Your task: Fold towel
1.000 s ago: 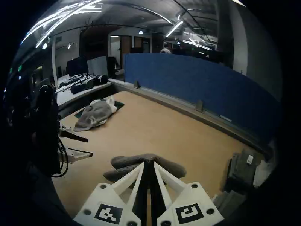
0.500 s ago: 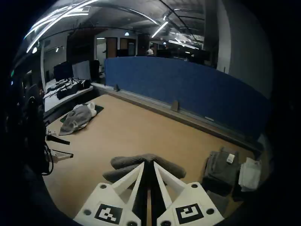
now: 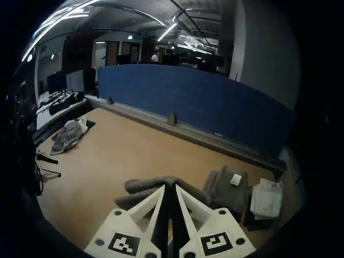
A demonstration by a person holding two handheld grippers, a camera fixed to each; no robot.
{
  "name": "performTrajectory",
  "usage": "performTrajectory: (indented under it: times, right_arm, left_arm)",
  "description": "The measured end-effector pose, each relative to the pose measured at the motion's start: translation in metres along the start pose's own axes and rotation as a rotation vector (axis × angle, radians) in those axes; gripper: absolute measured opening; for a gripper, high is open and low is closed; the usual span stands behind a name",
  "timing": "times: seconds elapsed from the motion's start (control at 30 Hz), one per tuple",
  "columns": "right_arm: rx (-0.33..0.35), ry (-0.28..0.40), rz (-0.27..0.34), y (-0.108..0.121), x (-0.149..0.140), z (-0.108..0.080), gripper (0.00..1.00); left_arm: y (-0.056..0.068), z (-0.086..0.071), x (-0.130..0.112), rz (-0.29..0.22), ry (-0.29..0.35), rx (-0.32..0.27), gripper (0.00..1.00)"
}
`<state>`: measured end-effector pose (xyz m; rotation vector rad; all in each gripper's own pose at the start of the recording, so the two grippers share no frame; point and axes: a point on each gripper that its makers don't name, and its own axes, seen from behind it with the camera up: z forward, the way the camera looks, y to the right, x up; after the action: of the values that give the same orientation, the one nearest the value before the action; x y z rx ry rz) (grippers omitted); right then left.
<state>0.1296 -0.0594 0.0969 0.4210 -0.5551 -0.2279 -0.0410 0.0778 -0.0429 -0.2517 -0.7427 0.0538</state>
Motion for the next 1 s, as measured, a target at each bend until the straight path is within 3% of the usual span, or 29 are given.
performTrajectory:
  times: [0.43, 1.0]
  right_arm:
    - [-0.094, -0.015, 0.006, 0.065, 0.0, -0.006, 0.02]
    - [-0.124, 0.001, 0.033, 0.09, 0.004, -0.013, 0.02]
  left_arm:
    - [0.001, 0.001, 0.0, 0.007, -0.005, 0.003, 0.95]
    - [0.008, 0.002, 0.004, 0.015, -0.004, 0.006, 0.95]
